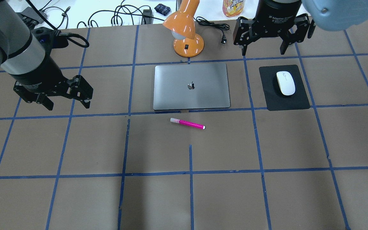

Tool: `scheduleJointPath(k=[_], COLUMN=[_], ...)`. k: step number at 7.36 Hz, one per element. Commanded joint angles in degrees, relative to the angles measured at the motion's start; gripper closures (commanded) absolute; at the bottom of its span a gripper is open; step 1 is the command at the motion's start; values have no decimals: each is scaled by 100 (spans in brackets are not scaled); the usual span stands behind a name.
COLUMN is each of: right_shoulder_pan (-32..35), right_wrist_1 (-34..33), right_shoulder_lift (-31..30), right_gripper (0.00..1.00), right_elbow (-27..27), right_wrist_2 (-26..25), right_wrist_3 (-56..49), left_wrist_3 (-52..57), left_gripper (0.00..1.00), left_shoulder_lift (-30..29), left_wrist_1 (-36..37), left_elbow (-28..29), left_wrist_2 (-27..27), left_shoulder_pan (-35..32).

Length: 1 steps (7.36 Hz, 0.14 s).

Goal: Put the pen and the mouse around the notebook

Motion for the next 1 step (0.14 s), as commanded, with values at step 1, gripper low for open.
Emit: scheduleJointPath(k=[1], right_shoulder_pan=[-44], right_wrist_1=[8], right_shoulder_lift=[9], right_gripper=[0], right_elbow=[-9], right_wrist_2=[-57], right_wrist_3=[-22], left_wrist_3=[1], left_gripper=[0], left_shoulder_lift=[55], left_wrist_1=[-4], left_elbow=[-11], left_wrist_2=[-28], left_shoulder_pan=[-13])
